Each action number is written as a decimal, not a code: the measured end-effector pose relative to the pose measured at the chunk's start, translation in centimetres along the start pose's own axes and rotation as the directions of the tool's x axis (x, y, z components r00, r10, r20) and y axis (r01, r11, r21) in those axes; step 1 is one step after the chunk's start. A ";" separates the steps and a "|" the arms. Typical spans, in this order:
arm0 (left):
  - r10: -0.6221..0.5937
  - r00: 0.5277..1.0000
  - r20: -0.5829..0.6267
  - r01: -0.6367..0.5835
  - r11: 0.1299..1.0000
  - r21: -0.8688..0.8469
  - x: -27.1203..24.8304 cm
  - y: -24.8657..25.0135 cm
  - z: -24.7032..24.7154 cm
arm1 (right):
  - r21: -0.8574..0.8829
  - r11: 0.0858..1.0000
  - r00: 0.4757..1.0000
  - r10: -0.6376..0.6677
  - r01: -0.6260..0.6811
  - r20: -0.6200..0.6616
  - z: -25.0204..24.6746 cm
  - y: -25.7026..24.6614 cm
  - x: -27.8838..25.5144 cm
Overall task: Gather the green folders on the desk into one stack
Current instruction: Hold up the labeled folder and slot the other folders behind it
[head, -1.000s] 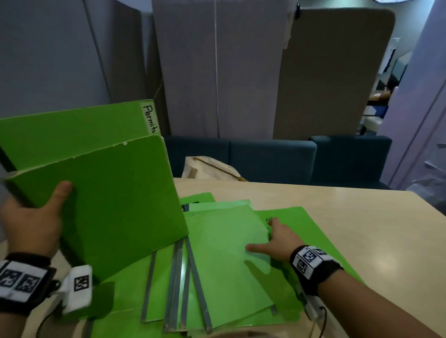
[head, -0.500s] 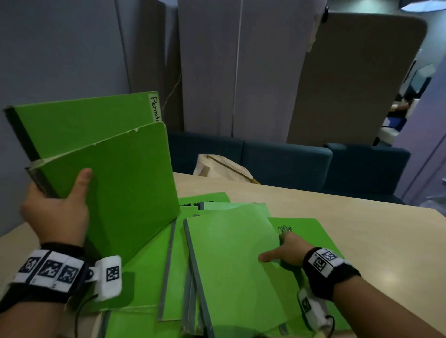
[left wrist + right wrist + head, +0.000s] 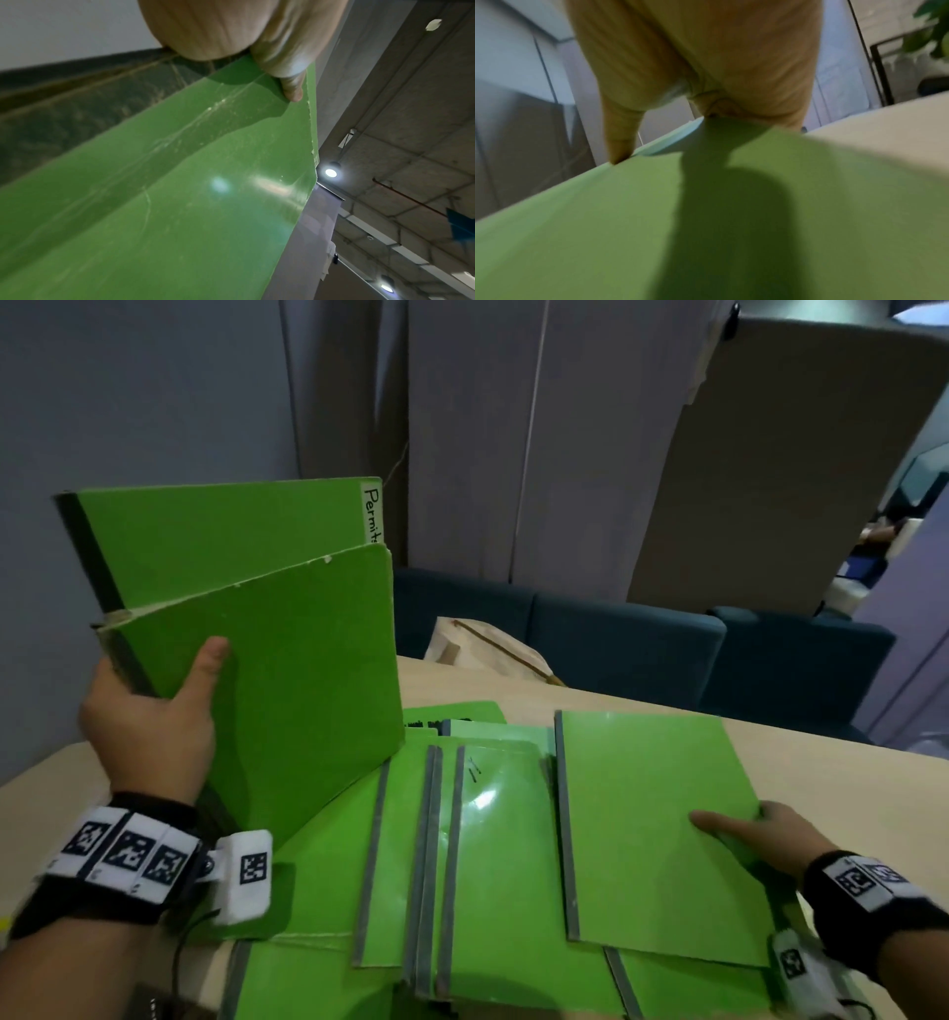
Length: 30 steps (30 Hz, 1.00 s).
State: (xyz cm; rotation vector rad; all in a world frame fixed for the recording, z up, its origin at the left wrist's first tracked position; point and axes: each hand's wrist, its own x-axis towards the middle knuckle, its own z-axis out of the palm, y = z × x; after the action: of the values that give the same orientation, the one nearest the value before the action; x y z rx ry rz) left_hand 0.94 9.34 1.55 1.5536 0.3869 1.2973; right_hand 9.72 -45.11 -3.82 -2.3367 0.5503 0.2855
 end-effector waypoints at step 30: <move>-0.019 1.000 0.023 0.020 0.999 -0.042 -0.2 -0.4 0.0 | -0.172 0.984 0.999 -0.032 0.036 0.028 0.4 1.0 0.3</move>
State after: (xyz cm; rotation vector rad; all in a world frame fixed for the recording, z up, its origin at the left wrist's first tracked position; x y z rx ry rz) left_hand 0.98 9.36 1.06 1.5242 0.3569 1.2638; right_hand 9.54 -45.59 -4.76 -2.5037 0.4895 0.3591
